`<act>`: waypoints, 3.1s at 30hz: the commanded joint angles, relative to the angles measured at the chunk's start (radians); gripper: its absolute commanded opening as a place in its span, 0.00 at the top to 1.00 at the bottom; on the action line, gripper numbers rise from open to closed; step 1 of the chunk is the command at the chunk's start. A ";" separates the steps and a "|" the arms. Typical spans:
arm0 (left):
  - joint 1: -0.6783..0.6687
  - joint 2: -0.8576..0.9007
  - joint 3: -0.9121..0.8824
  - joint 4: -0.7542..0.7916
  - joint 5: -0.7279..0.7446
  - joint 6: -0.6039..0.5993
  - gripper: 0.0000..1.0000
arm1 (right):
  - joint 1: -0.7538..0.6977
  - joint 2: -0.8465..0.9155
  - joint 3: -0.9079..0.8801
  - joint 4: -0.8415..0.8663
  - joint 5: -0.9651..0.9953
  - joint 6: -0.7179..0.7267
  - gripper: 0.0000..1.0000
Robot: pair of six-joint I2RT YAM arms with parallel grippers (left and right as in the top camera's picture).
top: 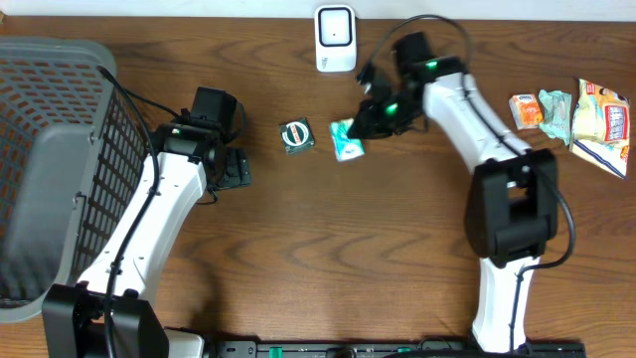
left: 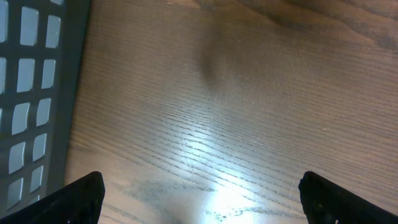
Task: Scan the item barcode
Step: 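Hold the teal tissue pack against the scanner face, then carry the teal pack to the right edge and release it, then move the right gripper toward the Zam-Buk tin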
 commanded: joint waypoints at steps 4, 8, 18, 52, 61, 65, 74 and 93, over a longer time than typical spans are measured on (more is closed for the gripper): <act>0.005 -0.013 0.004 -0.005 -0.009 -0.005 0.02 | 0.096 -0.013 0.041 0.155 0.871 0.000 0.99; 0.005 -0.013 0.004 -0.005 -0.009 -0.005 0.02 | 0.143 -0.012 0.041 0.418 0.942 -0.320 0.99; 0.005 -0.013 0.004 -0.005 -0.009 -0.005 0.02 | 0.152 0.053 0.041 0.989 0.844 -0.642 0.99; 0.005 -0.013 0.004 -0.005 -0.009 -0.005 0.02 | -0.047 -0.006 0.042 0.917 1.029 -0.593 0.99; 0.005 -0.013 0.004 -0.005 -0.009 -0.005 0.03 | -0.337 -0.043 0.040 0.423 1.023 -0.326 0.99; 0.005 -0.013 0.004 -0.005 -0.009 -0.005 0.02 | -0.445 -0.043 0.039 0.319 1.023 -0.177 0.99; 0.005 -0.013 0.003 -0.005 -0.009 -0.005 0.02 | -0.570 -0.043 0.039 0.204 0.787 -0.147 0.01; 0.005 -0.013 0.004 -0.005 -0.009 -0.005 0.02 | -0.385 -0.042 0.039 0.198 -0.308 -0.033 0.01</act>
